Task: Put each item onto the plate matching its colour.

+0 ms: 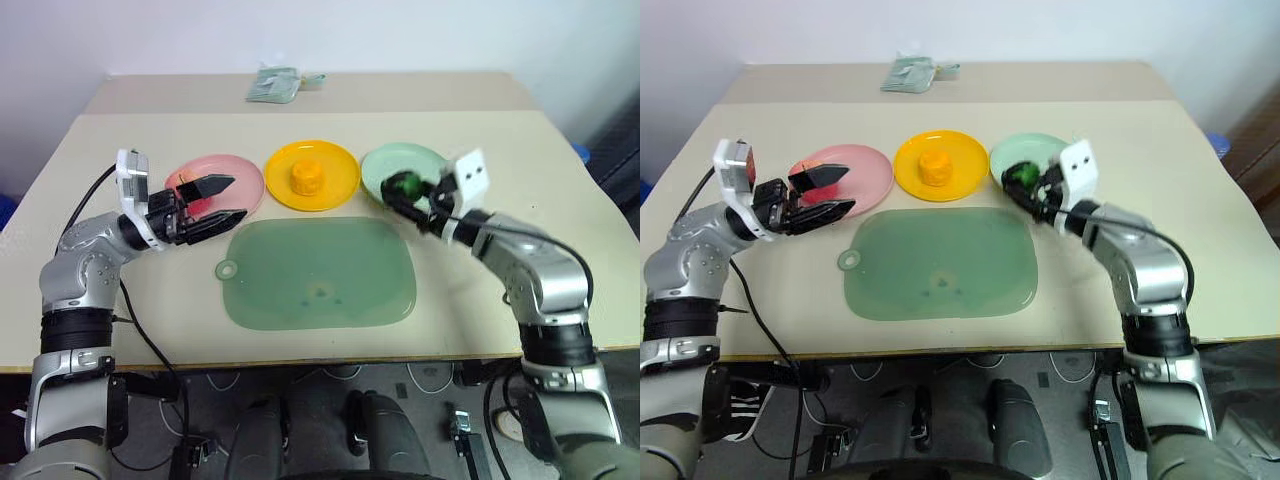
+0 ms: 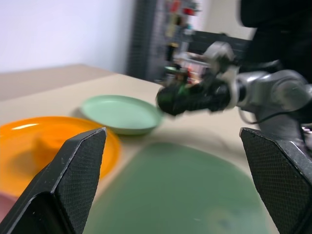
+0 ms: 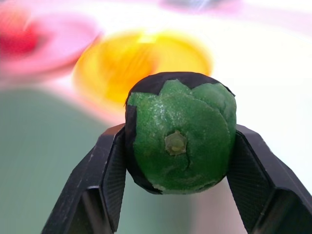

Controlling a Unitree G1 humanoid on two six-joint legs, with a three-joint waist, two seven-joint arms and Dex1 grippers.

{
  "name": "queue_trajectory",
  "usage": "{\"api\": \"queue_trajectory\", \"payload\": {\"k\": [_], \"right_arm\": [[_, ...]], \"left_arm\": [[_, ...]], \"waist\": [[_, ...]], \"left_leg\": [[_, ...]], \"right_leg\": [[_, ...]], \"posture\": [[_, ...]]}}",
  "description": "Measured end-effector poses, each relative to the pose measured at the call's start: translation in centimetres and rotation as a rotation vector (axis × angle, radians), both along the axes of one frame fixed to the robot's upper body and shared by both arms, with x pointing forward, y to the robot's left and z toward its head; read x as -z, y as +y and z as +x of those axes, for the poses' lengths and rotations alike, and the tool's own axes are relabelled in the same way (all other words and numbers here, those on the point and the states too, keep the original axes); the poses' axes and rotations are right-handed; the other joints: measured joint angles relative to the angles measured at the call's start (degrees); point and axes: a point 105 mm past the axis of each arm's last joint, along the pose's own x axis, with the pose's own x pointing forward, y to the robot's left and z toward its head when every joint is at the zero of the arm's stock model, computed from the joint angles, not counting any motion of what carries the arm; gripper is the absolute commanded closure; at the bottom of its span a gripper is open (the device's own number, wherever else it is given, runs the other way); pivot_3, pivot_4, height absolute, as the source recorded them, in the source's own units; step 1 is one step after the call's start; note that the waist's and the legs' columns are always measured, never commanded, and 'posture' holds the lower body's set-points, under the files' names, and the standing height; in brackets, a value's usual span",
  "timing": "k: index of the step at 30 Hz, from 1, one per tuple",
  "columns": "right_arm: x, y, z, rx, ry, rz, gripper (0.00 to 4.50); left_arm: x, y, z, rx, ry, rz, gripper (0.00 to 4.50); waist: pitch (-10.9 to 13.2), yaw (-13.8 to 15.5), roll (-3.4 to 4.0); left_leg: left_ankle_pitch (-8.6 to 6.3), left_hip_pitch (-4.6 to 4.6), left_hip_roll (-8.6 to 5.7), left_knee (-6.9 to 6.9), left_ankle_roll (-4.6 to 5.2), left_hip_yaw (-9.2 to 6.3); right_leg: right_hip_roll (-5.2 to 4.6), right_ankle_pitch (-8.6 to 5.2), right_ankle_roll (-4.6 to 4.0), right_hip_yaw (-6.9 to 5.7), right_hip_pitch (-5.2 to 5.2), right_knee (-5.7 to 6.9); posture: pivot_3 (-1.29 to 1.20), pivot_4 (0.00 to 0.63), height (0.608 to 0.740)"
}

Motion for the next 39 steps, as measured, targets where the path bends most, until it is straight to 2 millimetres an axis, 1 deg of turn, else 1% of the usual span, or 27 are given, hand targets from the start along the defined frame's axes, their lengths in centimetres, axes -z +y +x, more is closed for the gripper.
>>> {"api": "queue_trajectory", "payload": {"k": [1,2,3,5,6,8,10,12,15,16,17,19,20,24,26,28,29,31,32,33,36,38,39], "right_arm": [[-0.3,0.0,1.0,0.020,-0.019,0.002,1.68],[-0.5,0.2,2.5,0.058,-0.038,-0.005,1.68],[-0.4,0.3,4.1,0.105,-0.045,-0.026,1.68],[-0.1,0.7,6.1,0.151,-0.045,-0.020,1.68],[0.2,0.8,6.9,0.161,-0.034,-0.005,1.43],[1.3,1.1,7.6,0.156,-0.002,0.018,0.86],[3.0,0.8,7.7,0.150,0.032,-0.004,0.02],[3.5,0.9,7.7,0.132,0.038,-0.013,0.02],[1.9,0.8,7.4,0.097,-0.044,-0.031,0.02],[0.5,0.8,6.7,0.058,-0.102,-0.028,0.02],[-0.4,0.9,6.1,0.022,-0.138,-0.024,0.02],[-1.6,1.2,3.8,-0.078,-0.182,-0.011,0.02],[-1.8,1.6,3.0,-0.116,-0.189,-0.009,0.02],[-1.3,3.2,-2.1,-0.327,-0.151,0.008,0.02],[-1.3,3.3,-4.4,-0.399,-0.150,-0.003,0.02],[-1.0,2.6,-6.7,-0.449,-0.138,-0.025,0.02],[-0.6,2.2,-7.5,-0.459,-0.117,-0.032,0.02],[0.2,0.8,-8.7,-0.461,-0.064,-0.045,0.02],[0.4,0.4,-9.0,-0.454,-0.052,-0.053,0.02],[0.4,0.3,-9.4,-0.448,-0.051,-0.066,0.02],[0.4,0.8,-10.4,-0.449,-0.050,-0.084,0.02],[0.5,0.9,-10.7,-0.438,-0.044,-0.080,0.02],[0.7,0.8,-11.1,-0.437,-0.030,-0.076,0.02]], "left_arm": [[0.0,0.1,0.2,-0.020,-0.003,-0.008,0.00],[0.1,0.0,0.4,-0.037,-0.007,-0.020,0.00],[0.2,-0.4,0.7,-0.043,-0.006,-0.028,0.00],[0.9,-1.0,0.8,-0.047,0.008,-0.029,0.00],[1.0,-1.3,0.9,-0.046,0.007,-0.029,0.00],[1.0,-1.4,0.8,-0.054,-0.004,-0.022,0.00],[1.0,-1.2,0.6,-0.071,-0.012,-0.010,0.00],[1.1,-0.9,0.4,-0.081,-0.008,0.001,0.00],[1.2,-0.6,-0.1,-0.087,-0.011,0.007,0.00],[1.2,-0.6,-0.4,-0.082,-0.010,0.005,0.00],[1.3,-0.2,-0.7,-0.084,-0.008,-0.004,0.00],[1.1,0.0,-1.0,-0.077,-0.008,-0.024,0.00],[1.1,0.0,-1.1,-0.075,-0.009,-0.026,0.00],[0.8,-0.2,-1.6,-0.029,-0.011,-0.039,0.00],[0.8,-0.4,-1.9,0.001,-0.002,-0.042,0.00],[0.9,-0.4,-2.2,0.028,0.015,-0.036,0.00],[1.1,-0.3,-2.3,0.030,0.027,-0.030,0.00],[1.3,-0.7,-2.5,0.048,0.046,-0.029,0.00],[1.5,-0.9,-2.5,0.057,0.058,-0.029,0.00],[1.6,-1.0,-2.6,0.068,0.063,-0.029,0.00],[1.9,-1.2,-2.7,0.102,0.074,-0.031,0.00],[2.3,-1.5,-2.7,0.124,0.090,-0.034,0.00],[2.4,-1.6,-2.7,0.132,0.096,-0.035,0.00]], "waist": [[0.0,0.0,0.00],[0.0,-0.2,0.00],[0.0,-0.4,0.00],[0.0,-0.5,0.00],[0.0,-0.5,0.01],[0.0,-0.3,0.01],[0.0,-0.1,0.02],[0.0,-0.2,0.06],[0.0,-0.4,0.06],[0.0,-0.2,0.06],[0.0,-0.3,0.06],[0.0,0.0,0.05],[0.0,0.0,0.05],[0.0,0.0,0.05],[0.0,0.1,0.04],[0.0,0.2,0.04],[0.0,0.2,0.02],[0.0,0.2,0.02],[0.0,0.2,0.02],[0.0,0.1,0.02],[0.0,-0.1,0.02],[0.0,0.1,0.02],[0.0,0.2,0.01]], "left_leg": [[-0.01,0.01,-0.01,0.00,0.01,0.01],[-0.01,0.01,-0.02,0.02,0.01,0.05],[0.00,0.02,-0.02,0.03,0.01,0.08],[0.00,0.03,-0.01,0.00,0.01,0.07],[0.00,0.01,0.00,-0.05,0.00,0.06],[0.00,0.01,0.00,-0.11,0.00,0.05],[-0.01,-0.02,-0.01,-0.12,0.02,0.08],[-0.01,-0.04,-0.03,-0.10,0.03,0.12],[0.00,-0.01,0.00,-0.07,0.01,0.11],[0.01,0.00,0.01,-0.08,-0.01,0.06],[0.01,0.04,0.03,-0.08,-0.01,0.07],[0.02,0.04,0.04,-0.08,-0.03,0.02],[0.02,0.05,0.04,-0.06,-0.03,0.02],[0.02,0.04,0.03,-0.05,-0.03,0.03],[0.02,0.04,0.02,-0.05,-0.03,0.03],[0.01,0.04,0.02,-0.05,-0.03,0.01],[0.01,0.06,0.02,-0.05,-0.02,0.01],[0.01,0.06,0.01,-0.02,-0.02,0.03],[0.01,0.07,0.01,0.00,-0.02,0.01],[0.01,0.08,0.01,0.01,-0.02,0.01],[0.01,0.15,0.06,-0.01,-0.02,0.02],[0.01,0.12,0.04,-0.01,-0.02,0.01],[0.00,0.09,0.04,-0.01,-0.02,0.00]], "right_leg": [[0.00,0.00,0.01,0.00,0.01,-0.01],[-0.01,0.01,0.01,0.02,0.01,0.00],[-0.01,0.01,0.01,0.05,0.01,0.00],[0.02,0.01,0.01,0.04,0.00,0.02],[0.02,0.01,0.00,0.04,-0.03,0.04],[0.03,0.01,0.01,0.04,-0.03,0.03],[-0.01,0.01,0.03,0.05,-0.03,-0.01],[-0.06,0.02,0.05,0.08,-0.04,-0.02],[-0.04,0.02,0.04,0.08,-0.04,0.02],[-0.03,0.01,0.04,0.07,-0.04,0.05],[-0.01,0.01,0.03,0.08,-0.03,0.08],[0.01,0.01,0.03,0.06,-0.01,0.10],[0.01,0.01,0.03,0.07,0.00,0.10],[-0.01,0.01,0.02,0.07,0.01,0.06],[-0.01,0.00,0.02,0.06,0.01,0.03],[-0.01,-0.01,0.02,0.05,0.04,0.00],[-0.01,-0.01,0.02,0.05,0.06,-0.02],[-0.04,-0.02,0.00,0.06,0.08,-0.06],[-0.02,-0.04,-0.03,0.06,0.09,-0.06],[-0.01,-0.10,-0.13,0.06,0.09,-0.04],[0.05,-0.11,-0.17,0.06,0.08,-0.02],[0.03,-0.12,-0.17,0.06,0.09,-0.02],[0.03,-0.12,-0.17,0.06,0.09,-0.05]], "posture": [[0.00,0.150,0.740],[0.00,0.150,0.740],[0.00,0.150,0.740],[0.00,0.150,0.740],[0.00,0.150,0.740],[0.00,0.150,0.740],[0.00,0.150,0.740],[0.00,0.150,0.740],[0.00,0.150,0.740],[0.00,0.150,0.740],[0.00,0.150,0.740],[0.00,0.150,0.740],[0.00,0.150,0.740],[0.00,0.150,0.740],[0.00,0.150,0.740],[0.00,0.150,0.740],[0.00,0.150,0.740],[0.00,0.150,0.740],[0.00,0.150,0.740],[0.00,0.150,0.740],[0.00,0.150,0.740],[0.00,0.150,0.740],[0.00,0.150,0.740]]}}
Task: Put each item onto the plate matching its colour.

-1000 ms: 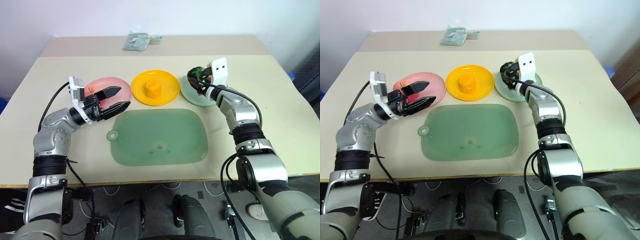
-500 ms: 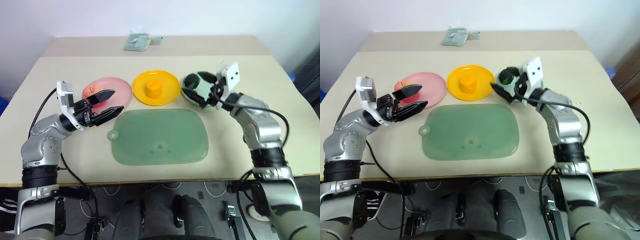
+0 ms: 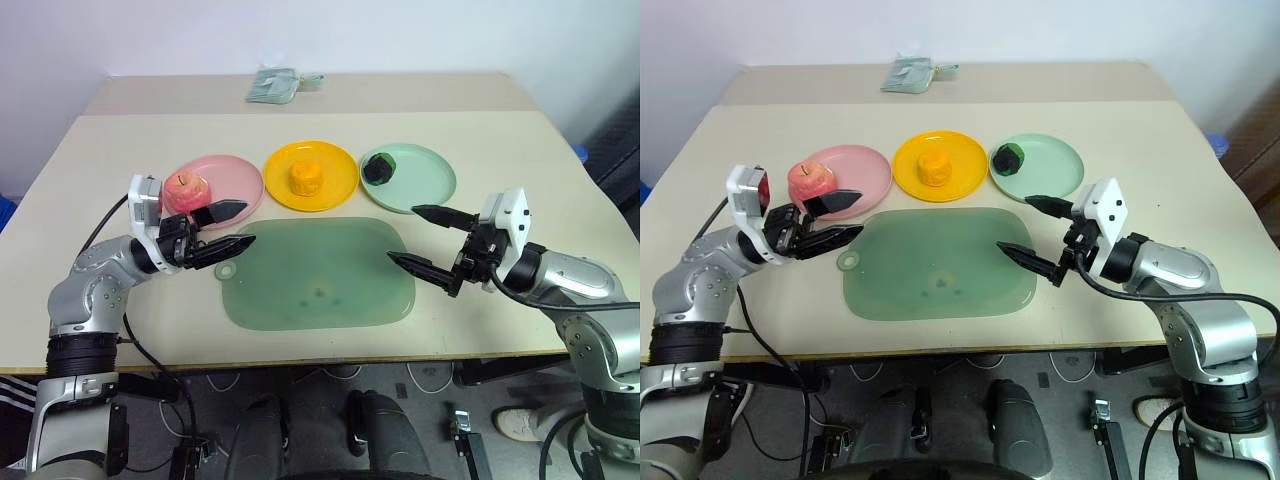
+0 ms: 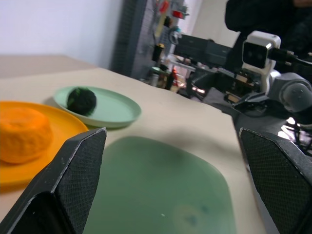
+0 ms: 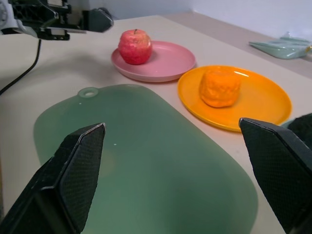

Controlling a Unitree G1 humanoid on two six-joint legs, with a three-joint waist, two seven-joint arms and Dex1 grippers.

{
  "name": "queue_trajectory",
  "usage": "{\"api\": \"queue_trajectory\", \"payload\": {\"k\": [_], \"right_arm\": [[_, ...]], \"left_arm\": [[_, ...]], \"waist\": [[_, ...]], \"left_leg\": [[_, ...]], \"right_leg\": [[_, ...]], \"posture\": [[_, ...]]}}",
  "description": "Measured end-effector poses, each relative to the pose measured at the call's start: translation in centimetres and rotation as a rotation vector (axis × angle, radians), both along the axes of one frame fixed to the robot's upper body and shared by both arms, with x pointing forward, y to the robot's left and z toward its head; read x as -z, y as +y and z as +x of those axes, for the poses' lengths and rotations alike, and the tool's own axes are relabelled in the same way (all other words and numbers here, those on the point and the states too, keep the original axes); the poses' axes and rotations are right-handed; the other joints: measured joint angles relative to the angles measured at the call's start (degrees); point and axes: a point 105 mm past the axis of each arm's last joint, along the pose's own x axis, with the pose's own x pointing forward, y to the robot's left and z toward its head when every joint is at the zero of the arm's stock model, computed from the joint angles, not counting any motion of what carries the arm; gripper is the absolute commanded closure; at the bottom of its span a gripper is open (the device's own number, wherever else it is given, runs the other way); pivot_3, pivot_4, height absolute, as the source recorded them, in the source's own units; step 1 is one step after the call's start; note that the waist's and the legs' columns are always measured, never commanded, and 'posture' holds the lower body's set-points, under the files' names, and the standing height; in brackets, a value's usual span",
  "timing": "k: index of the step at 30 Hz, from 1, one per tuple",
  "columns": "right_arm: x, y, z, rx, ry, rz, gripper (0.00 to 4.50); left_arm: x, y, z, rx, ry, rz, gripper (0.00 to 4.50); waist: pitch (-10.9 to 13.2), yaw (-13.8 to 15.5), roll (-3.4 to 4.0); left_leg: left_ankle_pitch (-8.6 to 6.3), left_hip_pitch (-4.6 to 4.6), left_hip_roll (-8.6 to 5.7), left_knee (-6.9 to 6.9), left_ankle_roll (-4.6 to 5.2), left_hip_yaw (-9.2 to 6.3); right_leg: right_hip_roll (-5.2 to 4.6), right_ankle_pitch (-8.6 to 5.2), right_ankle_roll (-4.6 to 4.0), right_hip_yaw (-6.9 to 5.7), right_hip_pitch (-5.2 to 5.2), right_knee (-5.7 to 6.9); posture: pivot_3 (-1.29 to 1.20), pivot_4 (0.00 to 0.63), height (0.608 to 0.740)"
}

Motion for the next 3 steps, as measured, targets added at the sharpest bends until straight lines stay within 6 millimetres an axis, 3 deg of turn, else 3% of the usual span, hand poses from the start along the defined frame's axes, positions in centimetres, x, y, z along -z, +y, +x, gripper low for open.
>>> {"api": "queue_trajectory", "payload": {"k": [3], "right_arm": [[1.15,-0.76,-1.49,0.008,0.066,-0.035,0.02]], "left_arm": [[0.13,-0.14,-0.36,0.041,0.019,0.002,0.00]], "waist": [[0.0,0.6,-0.01]], "left_leg": [[-0.05,-0.04,-0.05,0.01,0.08,0.01]], "right_leg": [[-0.08,-0.02,0.02,0.01,0.00,-0.06]], "posture": [[0.00,0.150,0.740]]}}
